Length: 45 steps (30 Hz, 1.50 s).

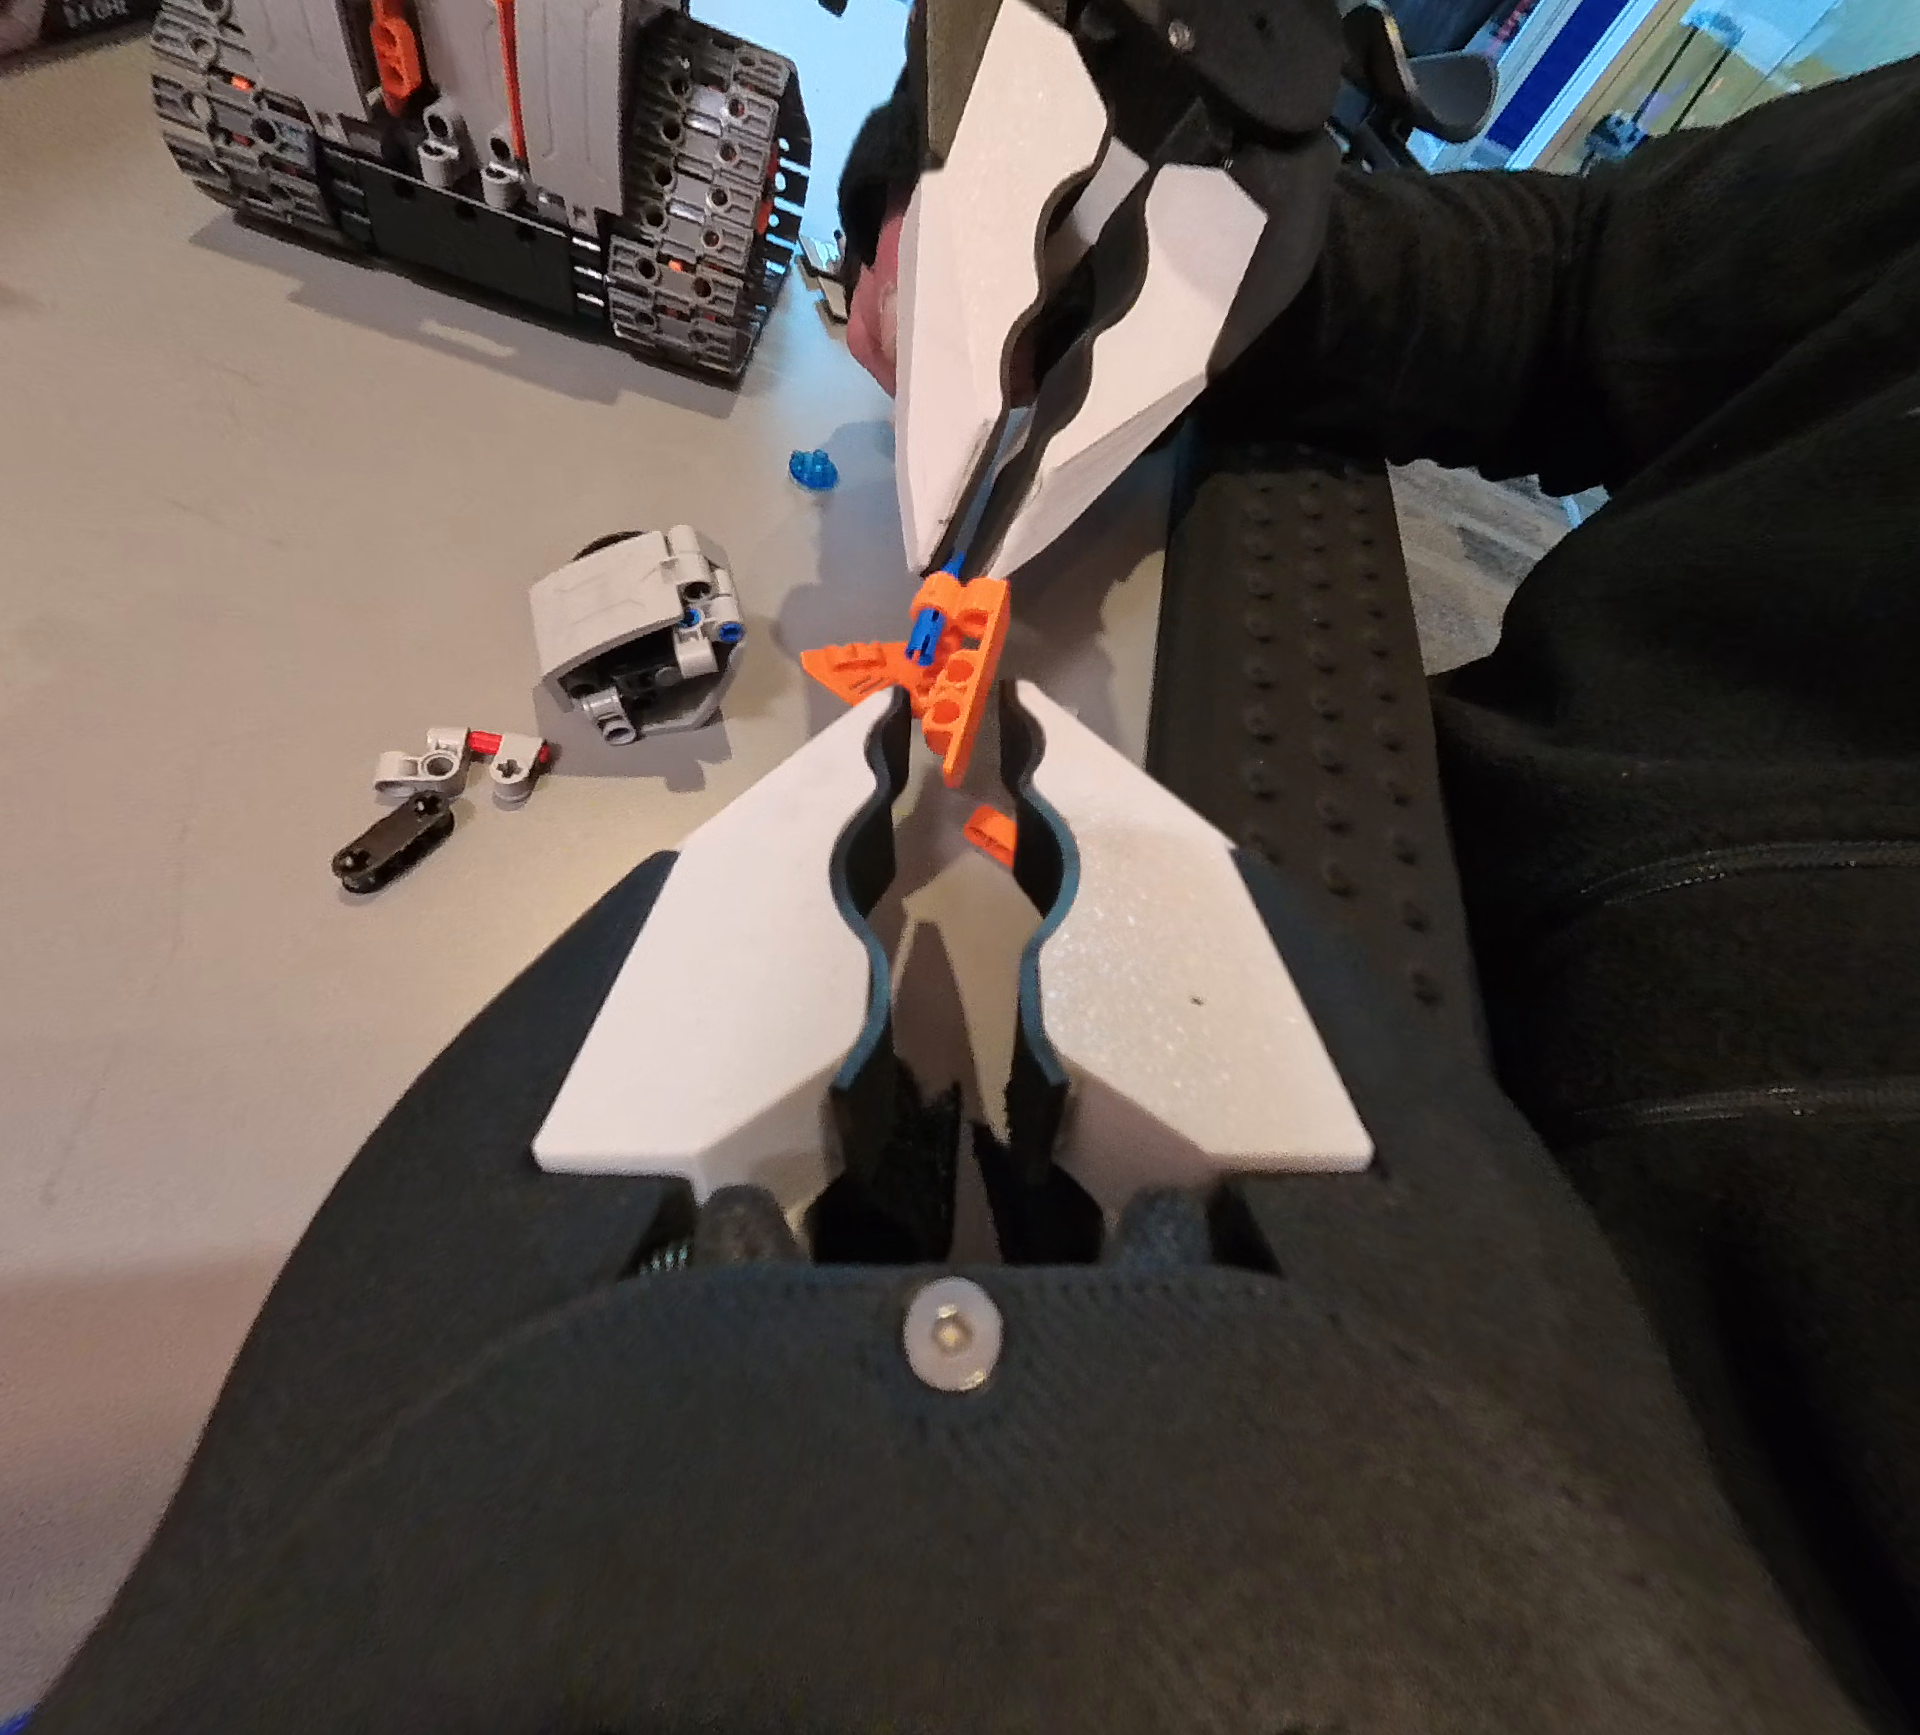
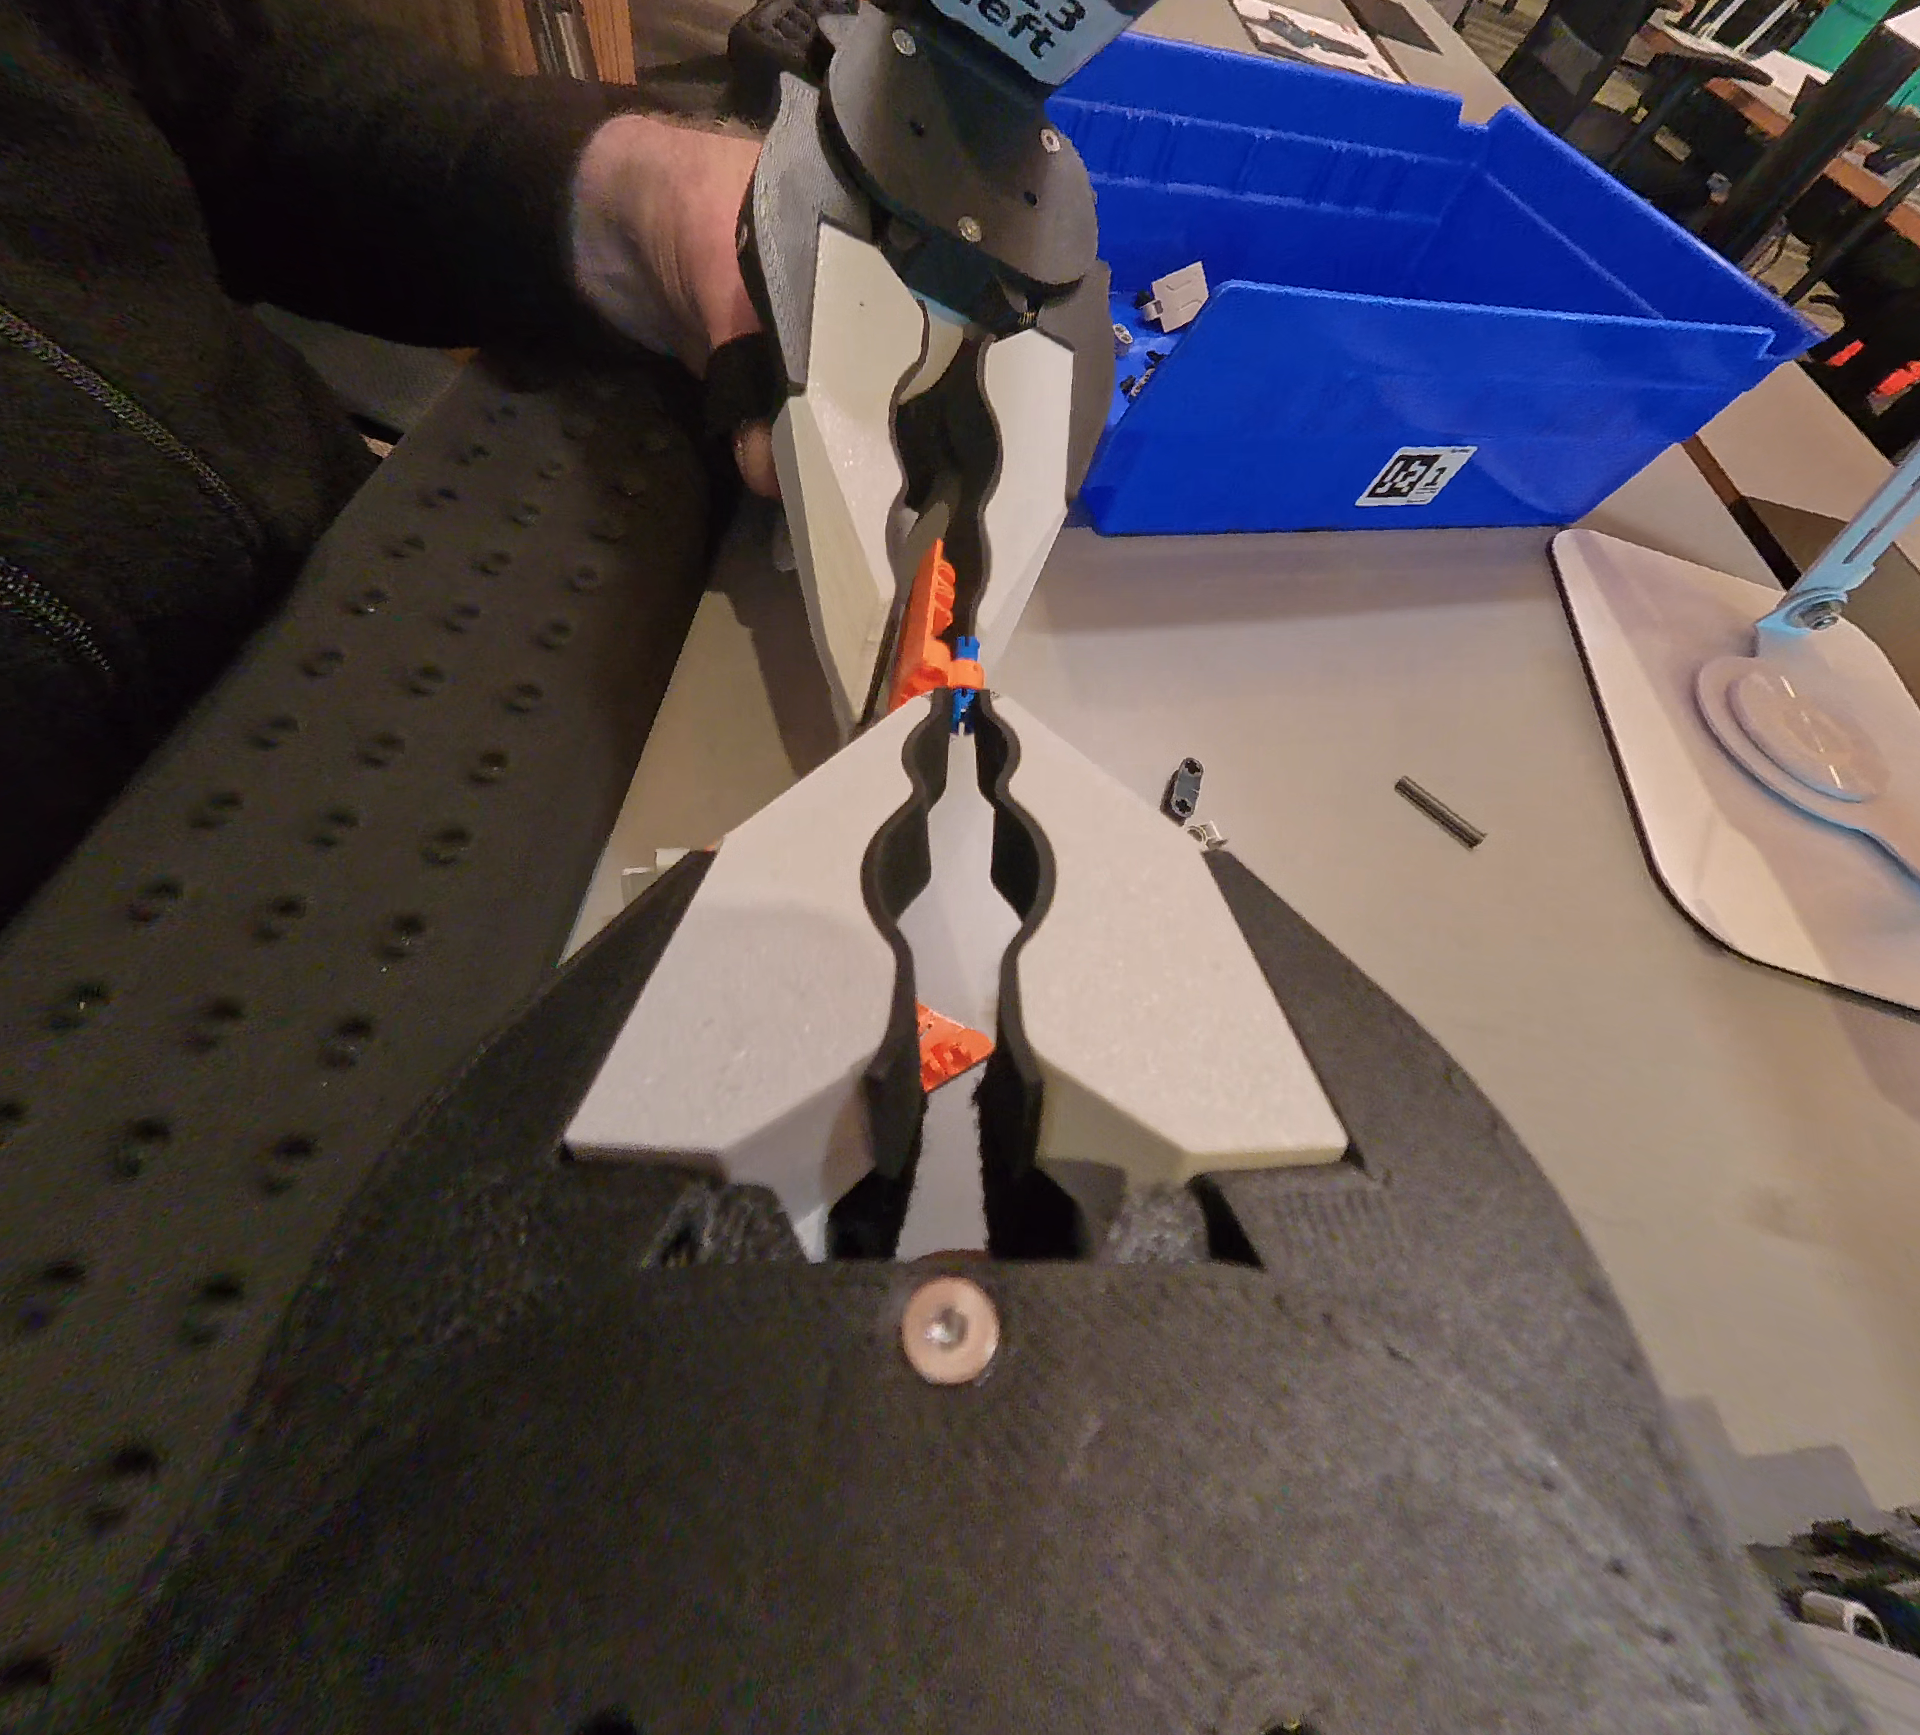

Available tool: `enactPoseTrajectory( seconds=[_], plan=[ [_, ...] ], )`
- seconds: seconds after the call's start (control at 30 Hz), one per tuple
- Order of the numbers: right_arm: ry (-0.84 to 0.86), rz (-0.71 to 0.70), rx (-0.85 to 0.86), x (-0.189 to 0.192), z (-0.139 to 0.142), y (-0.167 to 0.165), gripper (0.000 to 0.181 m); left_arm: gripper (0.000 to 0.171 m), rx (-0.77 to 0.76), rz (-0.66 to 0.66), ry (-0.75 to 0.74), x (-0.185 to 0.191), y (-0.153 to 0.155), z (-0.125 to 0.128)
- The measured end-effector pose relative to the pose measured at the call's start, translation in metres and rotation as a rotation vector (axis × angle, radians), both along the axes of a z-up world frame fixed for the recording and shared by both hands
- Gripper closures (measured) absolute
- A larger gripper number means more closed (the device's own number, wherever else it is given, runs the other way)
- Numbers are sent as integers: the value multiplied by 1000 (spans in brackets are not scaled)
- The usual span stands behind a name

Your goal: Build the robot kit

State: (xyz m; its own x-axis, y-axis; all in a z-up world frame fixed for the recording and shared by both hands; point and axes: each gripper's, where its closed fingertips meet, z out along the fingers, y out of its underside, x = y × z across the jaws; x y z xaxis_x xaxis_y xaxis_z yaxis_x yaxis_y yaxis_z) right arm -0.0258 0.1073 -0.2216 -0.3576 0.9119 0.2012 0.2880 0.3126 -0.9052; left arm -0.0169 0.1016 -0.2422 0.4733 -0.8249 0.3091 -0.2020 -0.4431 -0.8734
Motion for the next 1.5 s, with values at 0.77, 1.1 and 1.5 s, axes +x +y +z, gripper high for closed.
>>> enactPoseTrajectory(
  seconds=[0.77,1.1,1.5],
  plan=[
    [-22,-130,23,-3,-3,30,147,163,20,57,-3,-13,9,5],
    [-323,-330,92,12,-54,75,133,163,24,86,11,-20,12,4],
    [-470,-226,-2,19,-75,50,145,163,4,88,40,-21,12,-3]
  ],
)
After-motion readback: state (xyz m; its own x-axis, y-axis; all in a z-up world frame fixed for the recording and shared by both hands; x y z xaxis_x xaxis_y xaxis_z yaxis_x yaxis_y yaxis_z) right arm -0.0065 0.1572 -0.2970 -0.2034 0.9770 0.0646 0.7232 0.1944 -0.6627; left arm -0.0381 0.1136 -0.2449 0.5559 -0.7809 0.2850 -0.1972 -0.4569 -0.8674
